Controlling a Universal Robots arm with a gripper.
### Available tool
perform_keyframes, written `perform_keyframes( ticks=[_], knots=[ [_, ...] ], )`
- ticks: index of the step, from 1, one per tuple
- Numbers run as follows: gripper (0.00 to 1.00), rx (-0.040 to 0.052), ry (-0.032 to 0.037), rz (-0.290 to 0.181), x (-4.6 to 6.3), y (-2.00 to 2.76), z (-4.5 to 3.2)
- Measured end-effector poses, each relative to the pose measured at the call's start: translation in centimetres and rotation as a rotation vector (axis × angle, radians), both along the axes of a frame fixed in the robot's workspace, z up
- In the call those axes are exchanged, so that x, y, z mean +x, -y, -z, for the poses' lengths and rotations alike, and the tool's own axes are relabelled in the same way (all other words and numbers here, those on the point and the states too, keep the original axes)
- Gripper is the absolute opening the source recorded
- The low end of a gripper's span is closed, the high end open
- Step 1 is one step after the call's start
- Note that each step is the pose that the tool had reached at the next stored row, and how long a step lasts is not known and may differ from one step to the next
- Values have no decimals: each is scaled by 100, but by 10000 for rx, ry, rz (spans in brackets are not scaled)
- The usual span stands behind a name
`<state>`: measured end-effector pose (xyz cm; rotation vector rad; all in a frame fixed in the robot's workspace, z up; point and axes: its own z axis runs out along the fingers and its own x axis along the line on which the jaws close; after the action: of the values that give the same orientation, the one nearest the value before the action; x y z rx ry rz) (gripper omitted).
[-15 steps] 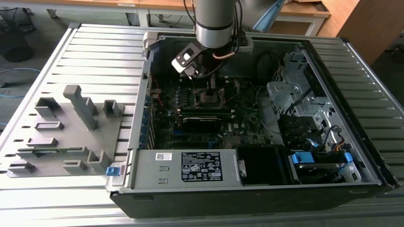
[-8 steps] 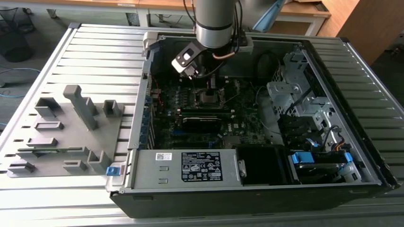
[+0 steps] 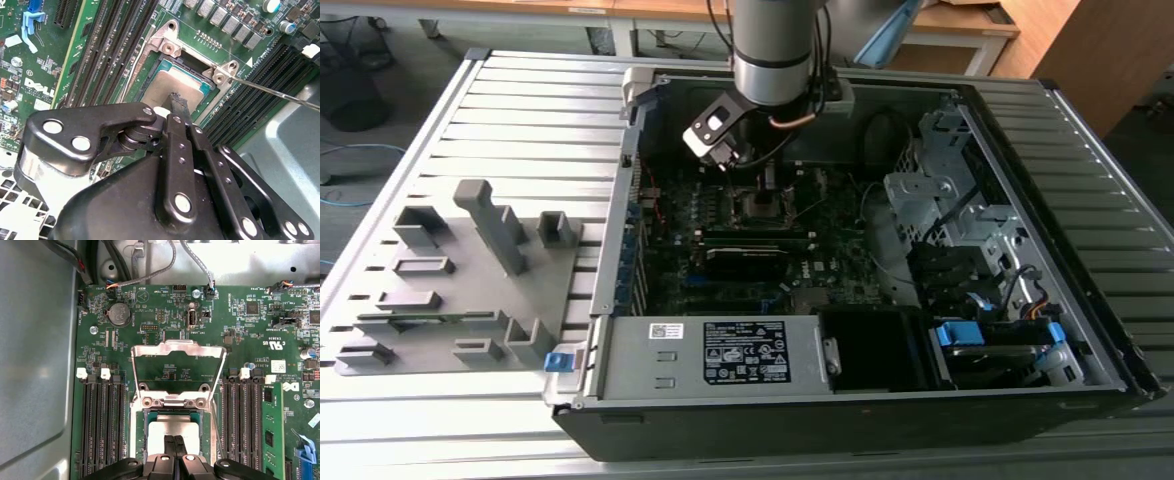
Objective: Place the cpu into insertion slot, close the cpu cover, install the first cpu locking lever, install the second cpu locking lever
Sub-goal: 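Place the cpu into insertion slot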
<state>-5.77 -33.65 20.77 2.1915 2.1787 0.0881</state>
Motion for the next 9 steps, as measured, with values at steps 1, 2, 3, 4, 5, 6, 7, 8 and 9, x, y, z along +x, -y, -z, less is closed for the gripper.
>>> perform_keyframes(
  ticks=[1, 2, 3, 4, 5, 6, 7, 8, 9],
  knots=[
    [11, -1, -1, 0, -1, 0, 9],
    [11, 0, 0, 0, -2, 0, 20],
    [11, 1, 1, 1, -3, 0, 27],
    [11, 0, 0, 1, -3, 0, 30],
    [11, -1, -1, 1, -3, 0, 30],
    [11, 3, -1, 0, -4, 1, 32],
    [11, 7, 0, 1, -3, -1, 35],
    [11, 9, 0, 1, -3, -3, 37],
    [11, 9, -1, 0, -3, -3, 38]
  ],
)
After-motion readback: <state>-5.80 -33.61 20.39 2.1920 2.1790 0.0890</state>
